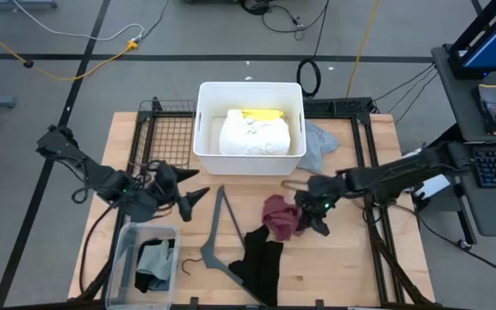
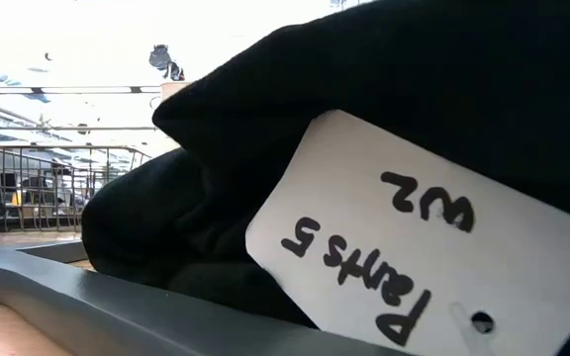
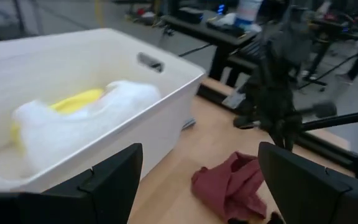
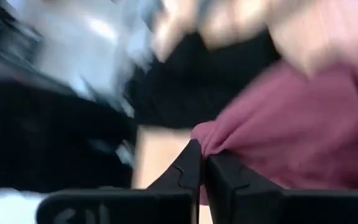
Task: Pick & Place Cloths
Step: Put the pink pants into the wire basket
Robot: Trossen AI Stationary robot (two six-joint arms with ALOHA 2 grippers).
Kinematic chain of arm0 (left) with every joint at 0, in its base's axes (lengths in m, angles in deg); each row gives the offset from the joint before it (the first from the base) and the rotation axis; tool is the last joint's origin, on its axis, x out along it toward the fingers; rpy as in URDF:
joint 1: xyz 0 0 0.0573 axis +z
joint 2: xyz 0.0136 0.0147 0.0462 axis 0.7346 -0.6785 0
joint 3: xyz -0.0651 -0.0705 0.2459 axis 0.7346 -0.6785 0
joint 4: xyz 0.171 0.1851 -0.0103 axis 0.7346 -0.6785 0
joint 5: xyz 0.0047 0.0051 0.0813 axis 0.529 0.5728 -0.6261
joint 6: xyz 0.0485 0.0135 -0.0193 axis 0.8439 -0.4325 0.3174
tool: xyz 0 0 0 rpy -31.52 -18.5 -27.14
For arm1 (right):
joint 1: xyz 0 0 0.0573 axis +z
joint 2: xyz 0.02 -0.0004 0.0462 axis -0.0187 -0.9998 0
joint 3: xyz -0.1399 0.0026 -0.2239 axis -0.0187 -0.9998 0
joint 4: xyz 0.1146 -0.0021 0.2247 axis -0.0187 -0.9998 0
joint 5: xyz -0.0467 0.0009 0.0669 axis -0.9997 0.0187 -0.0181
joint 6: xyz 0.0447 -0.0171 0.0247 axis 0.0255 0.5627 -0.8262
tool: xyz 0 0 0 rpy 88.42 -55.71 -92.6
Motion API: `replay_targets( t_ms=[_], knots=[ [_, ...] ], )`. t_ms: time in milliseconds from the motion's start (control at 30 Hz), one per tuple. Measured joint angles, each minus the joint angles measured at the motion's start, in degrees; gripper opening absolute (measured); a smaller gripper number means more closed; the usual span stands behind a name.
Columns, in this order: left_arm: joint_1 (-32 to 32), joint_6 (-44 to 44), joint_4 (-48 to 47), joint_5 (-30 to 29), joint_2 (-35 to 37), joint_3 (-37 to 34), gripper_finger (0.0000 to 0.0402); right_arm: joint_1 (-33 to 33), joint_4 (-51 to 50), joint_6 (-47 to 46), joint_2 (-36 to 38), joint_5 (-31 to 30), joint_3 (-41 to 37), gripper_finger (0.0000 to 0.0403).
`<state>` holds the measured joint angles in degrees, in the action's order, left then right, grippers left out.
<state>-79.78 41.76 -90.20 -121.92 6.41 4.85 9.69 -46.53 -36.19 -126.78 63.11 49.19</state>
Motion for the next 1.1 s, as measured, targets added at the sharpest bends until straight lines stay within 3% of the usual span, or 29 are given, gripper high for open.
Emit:
replay_targets(
  t_ms=[233,533,833,1100],
  knots=[
    [4.75,15.55,19.66,8.95,-4.74,0.0,0.0324,-0.8,21.07,-10.15,7.44,-0.16,0.07,0.0001],
    [11.44,25.6,43.35,24.14,-13.92,0.0,0.0324,-1.97,45.47,-17.73,7.16,-0.33,0.07,0.0],
    [15.61,22.31,62.6,35.01,-24.37,0.13,0.0324,-5.68,55.54,-21.24,7.24,-0.09,0.07,0.0],
    [16.59,21.41,64.18,36.87,-32.59,6.81,0.0324,-7.81,55.49,-22.31,7.04,1.25,0.07,0.0]
  ],
)
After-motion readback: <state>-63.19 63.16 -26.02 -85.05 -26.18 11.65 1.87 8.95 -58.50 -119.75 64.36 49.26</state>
